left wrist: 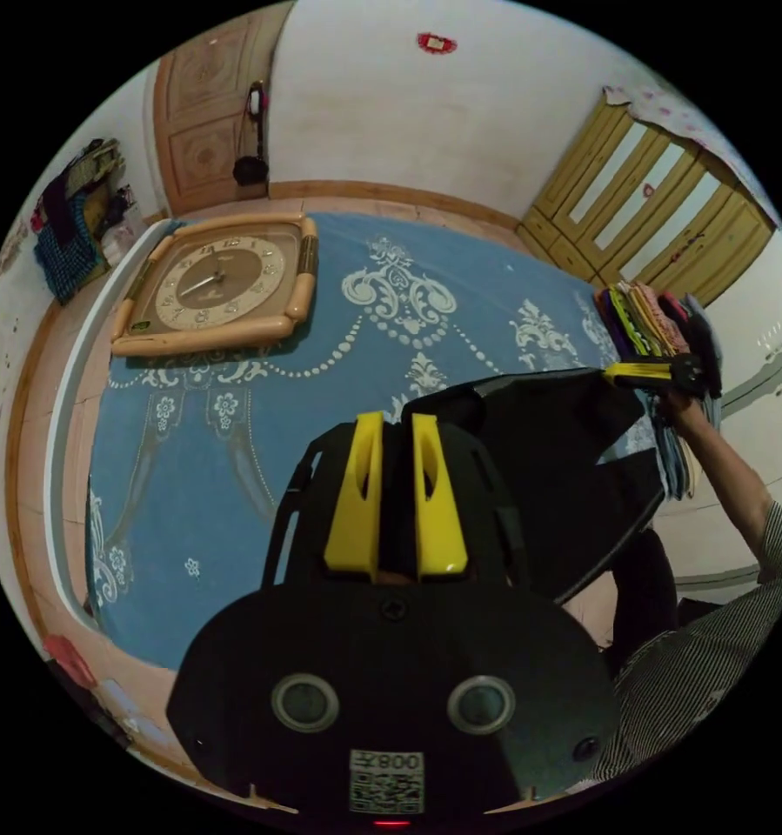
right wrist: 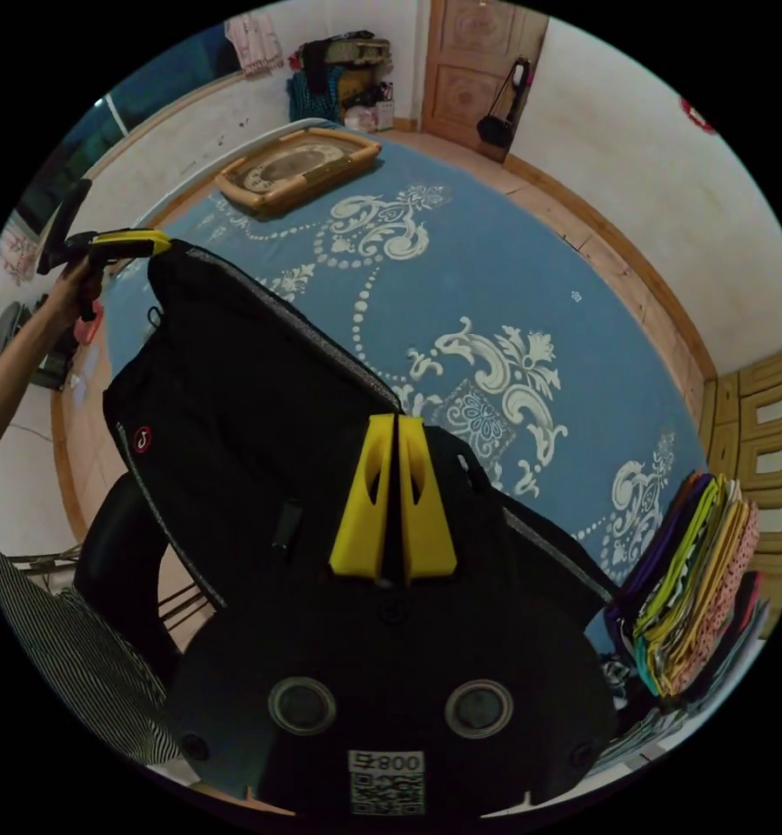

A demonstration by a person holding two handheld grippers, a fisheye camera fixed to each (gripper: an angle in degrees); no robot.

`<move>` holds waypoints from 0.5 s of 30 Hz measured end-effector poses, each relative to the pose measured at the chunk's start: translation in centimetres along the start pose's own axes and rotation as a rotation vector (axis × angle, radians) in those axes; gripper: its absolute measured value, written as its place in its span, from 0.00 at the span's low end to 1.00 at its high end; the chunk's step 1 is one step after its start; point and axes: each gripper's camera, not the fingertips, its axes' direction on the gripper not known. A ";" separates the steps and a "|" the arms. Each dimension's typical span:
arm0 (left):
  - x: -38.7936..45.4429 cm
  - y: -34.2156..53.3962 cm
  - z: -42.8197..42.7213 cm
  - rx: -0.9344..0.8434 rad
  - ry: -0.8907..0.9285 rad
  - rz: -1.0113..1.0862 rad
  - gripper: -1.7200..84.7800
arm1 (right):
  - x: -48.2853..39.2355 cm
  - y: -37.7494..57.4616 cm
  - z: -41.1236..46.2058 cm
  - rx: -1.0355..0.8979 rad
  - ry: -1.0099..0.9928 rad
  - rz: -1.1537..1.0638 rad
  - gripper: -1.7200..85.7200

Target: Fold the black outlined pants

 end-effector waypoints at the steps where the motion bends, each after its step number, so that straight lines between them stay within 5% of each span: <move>1: 0.2 0.6 -0.4 0.003 0.004 0.008 0.06 | -0.8 1.2 -0.5 0.017 0.001 0.003 0.02; 15: 1.6 17.5 -3.2 -0.037 0.075 -0.066 0.03 | -11.9 16.0 -1.1 0.063 -0.101 -0.040 0.02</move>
